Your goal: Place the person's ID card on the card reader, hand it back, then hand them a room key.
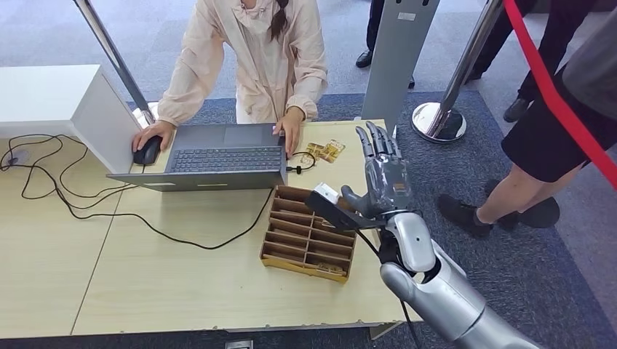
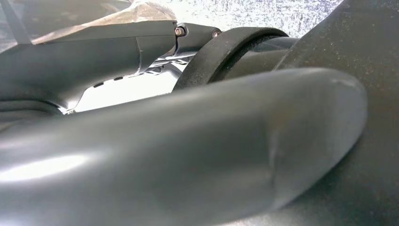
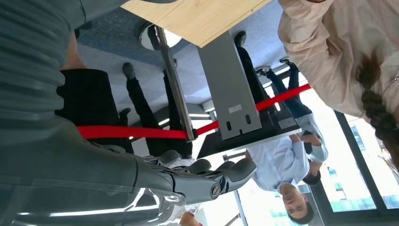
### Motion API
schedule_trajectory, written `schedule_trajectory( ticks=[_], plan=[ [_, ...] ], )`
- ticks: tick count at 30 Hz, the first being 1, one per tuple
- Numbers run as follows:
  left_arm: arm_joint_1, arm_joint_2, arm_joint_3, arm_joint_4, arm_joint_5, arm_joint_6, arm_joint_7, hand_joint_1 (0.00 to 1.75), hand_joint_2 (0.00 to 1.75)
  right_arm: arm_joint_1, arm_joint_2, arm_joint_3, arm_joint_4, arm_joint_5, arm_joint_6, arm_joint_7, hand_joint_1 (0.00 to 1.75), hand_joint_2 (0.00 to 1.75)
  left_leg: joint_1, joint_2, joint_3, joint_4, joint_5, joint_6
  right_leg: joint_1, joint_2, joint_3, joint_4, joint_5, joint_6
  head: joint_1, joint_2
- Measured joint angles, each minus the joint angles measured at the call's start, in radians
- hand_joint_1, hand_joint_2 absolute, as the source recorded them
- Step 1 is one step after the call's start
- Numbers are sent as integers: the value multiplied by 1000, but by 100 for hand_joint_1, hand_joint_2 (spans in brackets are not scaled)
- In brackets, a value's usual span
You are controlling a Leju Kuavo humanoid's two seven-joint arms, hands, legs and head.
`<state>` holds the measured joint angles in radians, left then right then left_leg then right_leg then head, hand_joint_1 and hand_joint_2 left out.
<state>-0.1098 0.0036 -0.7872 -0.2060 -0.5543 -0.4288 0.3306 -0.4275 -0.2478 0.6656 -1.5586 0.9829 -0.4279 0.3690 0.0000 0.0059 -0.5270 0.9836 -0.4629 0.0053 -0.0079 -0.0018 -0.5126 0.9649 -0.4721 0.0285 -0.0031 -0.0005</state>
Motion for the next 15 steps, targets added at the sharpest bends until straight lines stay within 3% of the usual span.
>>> schedule_trajectory(
  ticks=[6, 15],
  plan=[
    [1, 0, 6, 0, 0, 0, 2, 0, 0, 26, -42, -23, -128, -77, 58, 6, 16, 175, 0, 0, 0, 0, 0, 0, 0, 0, 0, 0, 0, 0, 0, 0],
    [0, -1, 9, 0, 0, 0, 0, 0, 0, 66, -69, -27, -236, -140, 109, -14, 20, 175, 0, 0, 0, 0, 0, 0, 0, 0, 0, 0, 0, 0, 0, 0]
  ],
)
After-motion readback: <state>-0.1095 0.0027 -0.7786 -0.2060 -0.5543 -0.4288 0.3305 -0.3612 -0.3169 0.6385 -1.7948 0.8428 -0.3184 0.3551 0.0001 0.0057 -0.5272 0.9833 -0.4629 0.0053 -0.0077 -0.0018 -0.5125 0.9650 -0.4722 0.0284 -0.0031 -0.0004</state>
